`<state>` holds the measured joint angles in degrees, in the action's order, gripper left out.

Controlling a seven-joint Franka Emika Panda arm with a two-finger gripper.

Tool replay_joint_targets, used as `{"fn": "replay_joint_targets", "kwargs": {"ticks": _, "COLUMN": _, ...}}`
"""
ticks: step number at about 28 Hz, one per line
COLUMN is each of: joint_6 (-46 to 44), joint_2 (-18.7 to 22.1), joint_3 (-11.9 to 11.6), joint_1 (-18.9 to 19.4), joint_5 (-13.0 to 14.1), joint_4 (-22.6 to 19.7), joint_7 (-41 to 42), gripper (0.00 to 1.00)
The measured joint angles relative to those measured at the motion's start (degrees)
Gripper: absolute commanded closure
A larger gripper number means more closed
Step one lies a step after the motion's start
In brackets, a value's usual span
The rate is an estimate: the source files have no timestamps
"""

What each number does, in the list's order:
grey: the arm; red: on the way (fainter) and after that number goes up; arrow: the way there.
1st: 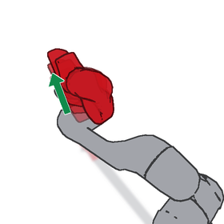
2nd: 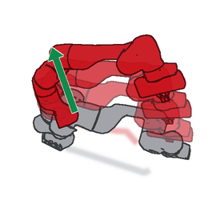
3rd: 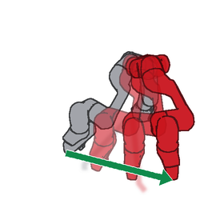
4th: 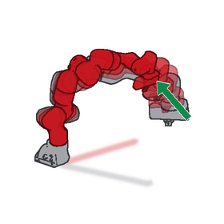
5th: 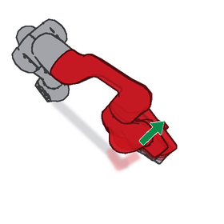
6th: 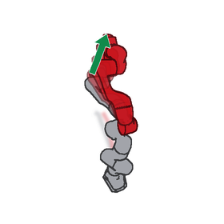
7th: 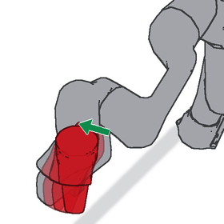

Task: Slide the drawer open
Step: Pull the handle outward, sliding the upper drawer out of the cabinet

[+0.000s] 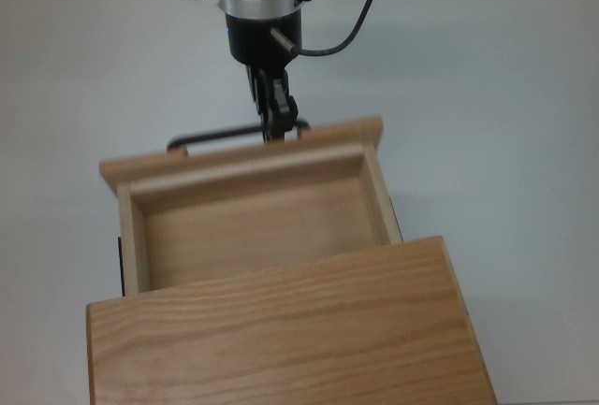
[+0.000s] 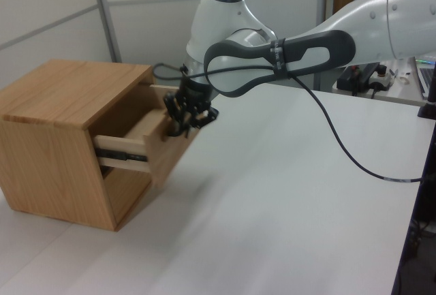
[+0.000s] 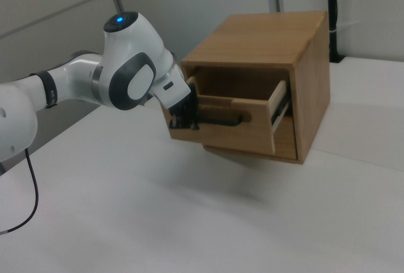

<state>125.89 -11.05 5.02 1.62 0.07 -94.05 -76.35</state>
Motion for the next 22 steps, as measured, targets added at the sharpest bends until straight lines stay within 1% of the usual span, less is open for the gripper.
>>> {"fn": "replay_joint_targets", "kwargs": {"ticks": 5, "joint_6": -7.09, "joint_2": 1.62, "joint_3": -0.02, "joint_1": -0.12, "joint_5": -0.26, "joint_4": 0.02, "joint_7": 0.01, "gripper": 1.0}}
{"fn": "replay_joint_targets", "kwargs": {"ticks": 10, "joint_6": -12.33, "joint_2": 3.46, "joint_3": -0.14, "joint_1": -0.16, "joint_5": -0.32, "joint_4": -0.23, "joint_7": 0.01, "gripper": 1.0}}
{"fn": "replay_joint_targets", "kwargs": {"ticks": 16, "joint_6": -16.01, "joint_2": 5.17, "joint_3": -0.29, "joint_1": -0.16, "joint_5": -0.37, "joint_4": -0.78, "joint_7": 0.18, "gripper": 1.0}}
{"fn": "replay_joint_targets", "kwargs": {"ticks": 22, "joint_6": -19.86, "joint_2": 6.01, "joint_3": -0.5, "joint_1": -0.19, "joint_5": -0.42, "joint_4": -0.85, "joint_7": 1.13, "gripper": 1.0}}
